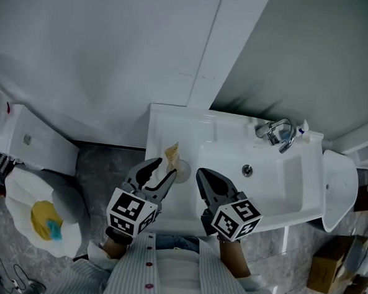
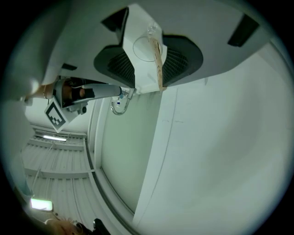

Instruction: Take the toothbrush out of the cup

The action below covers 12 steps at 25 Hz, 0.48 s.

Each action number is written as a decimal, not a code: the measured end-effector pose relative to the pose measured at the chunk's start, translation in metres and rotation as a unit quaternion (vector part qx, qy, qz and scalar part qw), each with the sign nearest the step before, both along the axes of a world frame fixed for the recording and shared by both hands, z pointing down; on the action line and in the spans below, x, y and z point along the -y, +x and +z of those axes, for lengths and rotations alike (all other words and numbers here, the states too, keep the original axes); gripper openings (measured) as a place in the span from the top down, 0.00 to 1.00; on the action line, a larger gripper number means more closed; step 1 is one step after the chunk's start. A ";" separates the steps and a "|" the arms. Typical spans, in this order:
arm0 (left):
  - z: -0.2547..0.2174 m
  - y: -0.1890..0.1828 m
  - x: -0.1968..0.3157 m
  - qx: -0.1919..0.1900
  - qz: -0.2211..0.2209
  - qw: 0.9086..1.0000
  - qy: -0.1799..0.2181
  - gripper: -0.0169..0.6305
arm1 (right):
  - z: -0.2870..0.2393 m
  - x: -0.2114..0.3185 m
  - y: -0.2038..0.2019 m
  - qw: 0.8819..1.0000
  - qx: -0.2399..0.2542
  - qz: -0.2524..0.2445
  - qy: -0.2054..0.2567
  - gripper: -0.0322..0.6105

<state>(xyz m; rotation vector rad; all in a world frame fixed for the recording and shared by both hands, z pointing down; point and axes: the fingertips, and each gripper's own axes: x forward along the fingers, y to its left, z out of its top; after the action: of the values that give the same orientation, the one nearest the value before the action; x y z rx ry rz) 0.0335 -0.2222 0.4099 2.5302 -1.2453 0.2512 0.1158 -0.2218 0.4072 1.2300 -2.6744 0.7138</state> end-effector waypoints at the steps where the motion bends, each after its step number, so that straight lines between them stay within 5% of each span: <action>1: 0.003 0.000 0.002 0.000 0.000 1.000 -0.004 0.68 | 0.001 0.001 0.000 1.000 0.000 0.000 -0.002 0.93; 12: 0.044 0.003 0.019 0.000 0.013 0.998 -0.054 0.61 | 0.017 0.017 -0.002 1.000 -0.004 0.004 -0.027 0.93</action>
<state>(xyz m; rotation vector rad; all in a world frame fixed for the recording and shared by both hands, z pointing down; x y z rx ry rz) 0.0361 -0.2415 0.4539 2.4551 -1.1663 0.3166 0.1142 -0.2385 0.4242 1.2288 -2.6270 0.7733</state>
